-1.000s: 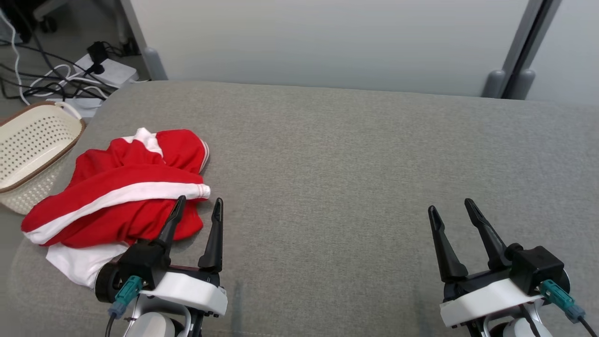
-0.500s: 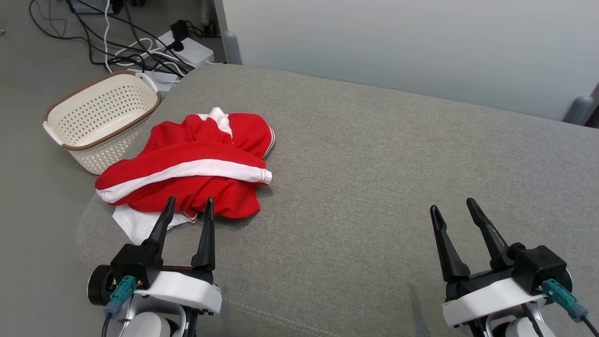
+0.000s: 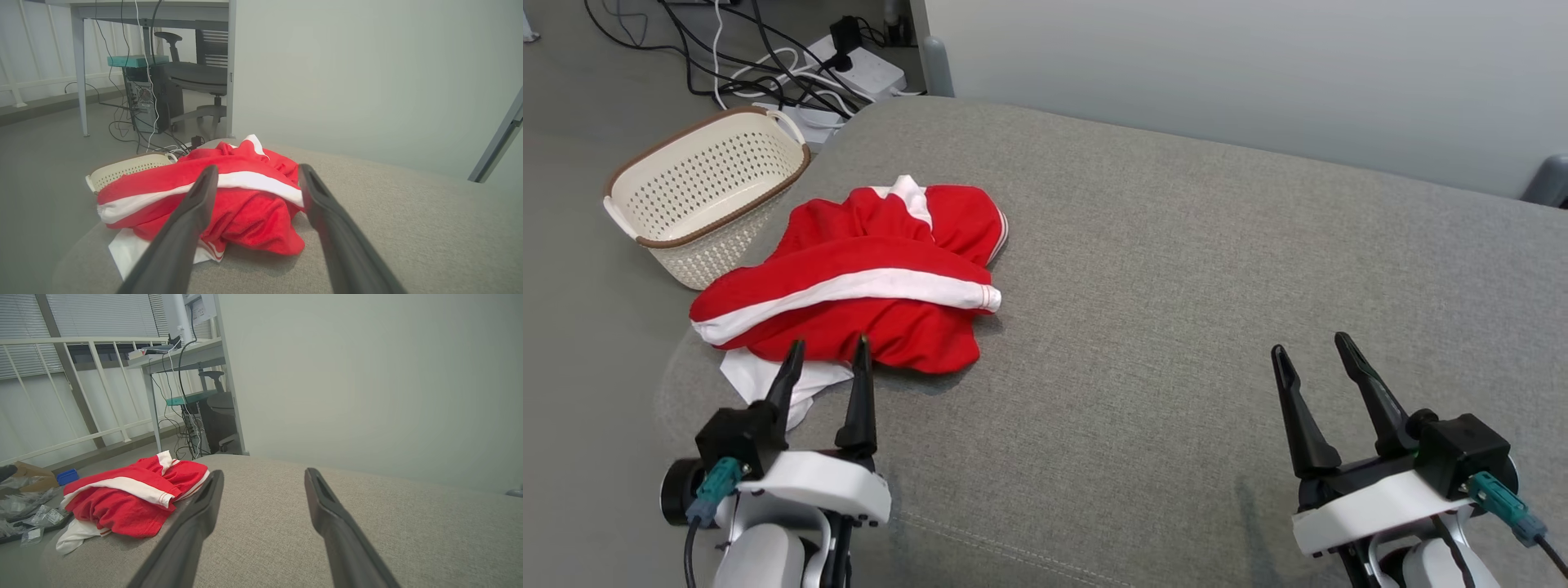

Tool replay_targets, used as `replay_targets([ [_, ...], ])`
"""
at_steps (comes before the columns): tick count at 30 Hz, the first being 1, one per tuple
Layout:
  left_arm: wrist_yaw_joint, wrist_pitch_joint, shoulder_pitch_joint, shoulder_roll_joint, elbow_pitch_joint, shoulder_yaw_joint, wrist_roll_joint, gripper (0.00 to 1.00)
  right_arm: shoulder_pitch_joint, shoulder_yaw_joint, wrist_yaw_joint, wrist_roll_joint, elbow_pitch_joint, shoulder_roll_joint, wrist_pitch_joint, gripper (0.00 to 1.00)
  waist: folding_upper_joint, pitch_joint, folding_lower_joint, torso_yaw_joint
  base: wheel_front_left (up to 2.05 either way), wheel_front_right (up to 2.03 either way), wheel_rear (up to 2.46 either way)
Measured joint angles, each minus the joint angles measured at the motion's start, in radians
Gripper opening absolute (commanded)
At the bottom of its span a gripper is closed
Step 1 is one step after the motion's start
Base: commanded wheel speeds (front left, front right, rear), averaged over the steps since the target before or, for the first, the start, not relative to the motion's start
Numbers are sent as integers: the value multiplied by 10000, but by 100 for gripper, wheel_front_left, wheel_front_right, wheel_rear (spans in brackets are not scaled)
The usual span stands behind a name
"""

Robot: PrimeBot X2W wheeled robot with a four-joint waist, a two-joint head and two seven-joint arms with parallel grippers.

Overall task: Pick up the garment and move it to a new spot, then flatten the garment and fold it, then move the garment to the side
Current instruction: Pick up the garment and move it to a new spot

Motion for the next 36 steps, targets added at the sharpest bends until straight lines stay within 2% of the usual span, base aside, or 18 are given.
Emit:
replay_targets([
  [7, 222, -4, -1297, -31, 1379, 364, 132, 100, -198, 153, 0, 15, 35, -165, 0, 100, 0, 405, 0, -310, 0, 0, 0],
  [10, 360, -4, -2261, 36, 2713, 550, 301, 100, -500, 297, 0, 75, 36, -330, 0, 100, 0, 779, 0, -535, 0, 0, 0],
  [13, 441, -2, -2772, 75, 3348, 740, 295, 100, -695, 345, 0, 75, 38, -357, 0, 100, 0, 965, 0, -681, 0, 0, 0],
  [22, 853, 56, -4690, 449, 6635, 934, 313, 100, -1192, 543, 0, 146, 56, -516, -2, 100, 0, 1614, 0, -1428, 0, 0, 0],
  [34, 924, 40, -5877, 1018, 8682, 1214, 182, 100, -1671, 773, 0, 416, 123, -560, -2, 100, 0, 2268, 0, -2189, 0, 0, 0],
  [35, 922, 15, -5930, 1035, 8780, 1233, 117, 75, -1696, 767, 0, 416, 134, -566, -2, 100, 0, 2276, 0, -2225, 0, 0, 0],
  [36, 922, 13, -5963, 1035, 8851, 1239, 105, 0, -1717, 744, 0, 416, 136, -568, -2, 100, 0, 2273, 0, -2249, 0, 0, 0],
])
